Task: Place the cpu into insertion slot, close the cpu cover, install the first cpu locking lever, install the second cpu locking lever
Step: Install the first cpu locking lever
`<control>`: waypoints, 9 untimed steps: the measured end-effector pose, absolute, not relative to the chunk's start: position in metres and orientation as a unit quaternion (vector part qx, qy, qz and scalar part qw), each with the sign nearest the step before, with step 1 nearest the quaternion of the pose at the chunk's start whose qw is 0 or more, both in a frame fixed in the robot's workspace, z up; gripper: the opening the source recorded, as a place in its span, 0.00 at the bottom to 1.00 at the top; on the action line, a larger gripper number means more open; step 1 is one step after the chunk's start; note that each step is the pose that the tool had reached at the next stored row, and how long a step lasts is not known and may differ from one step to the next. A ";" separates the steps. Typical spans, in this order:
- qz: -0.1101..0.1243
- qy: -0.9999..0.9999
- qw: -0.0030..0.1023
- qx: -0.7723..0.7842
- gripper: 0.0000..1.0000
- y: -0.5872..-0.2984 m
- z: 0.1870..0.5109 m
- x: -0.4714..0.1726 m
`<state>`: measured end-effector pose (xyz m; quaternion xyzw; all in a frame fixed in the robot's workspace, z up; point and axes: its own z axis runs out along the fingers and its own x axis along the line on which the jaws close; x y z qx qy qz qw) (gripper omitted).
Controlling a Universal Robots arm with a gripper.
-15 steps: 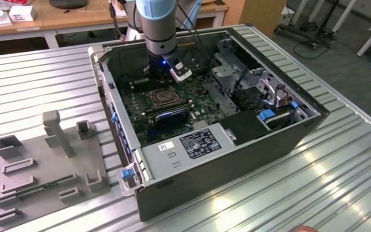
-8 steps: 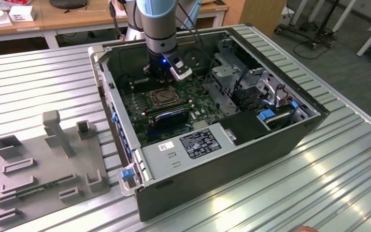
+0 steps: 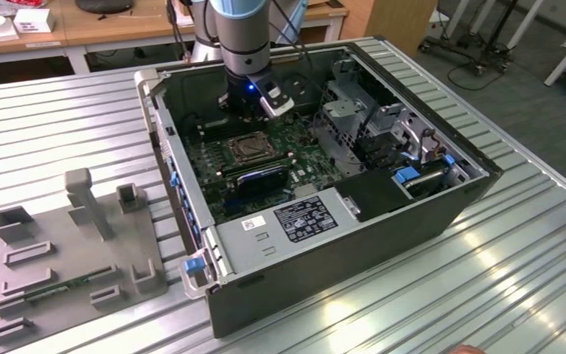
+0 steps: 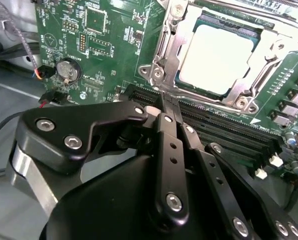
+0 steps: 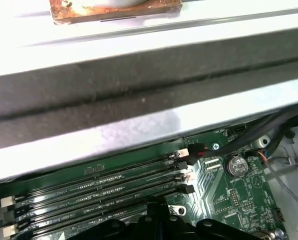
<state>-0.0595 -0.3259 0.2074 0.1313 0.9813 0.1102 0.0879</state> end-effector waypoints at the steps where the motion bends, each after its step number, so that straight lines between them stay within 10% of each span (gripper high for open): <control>1: 0.110 0.981 0.088 0.131 0.10 -0.326 0.209 -0.060; 9: 0.110 0.981 0.088 0.131 0.10 -0.326 0.216 -0.059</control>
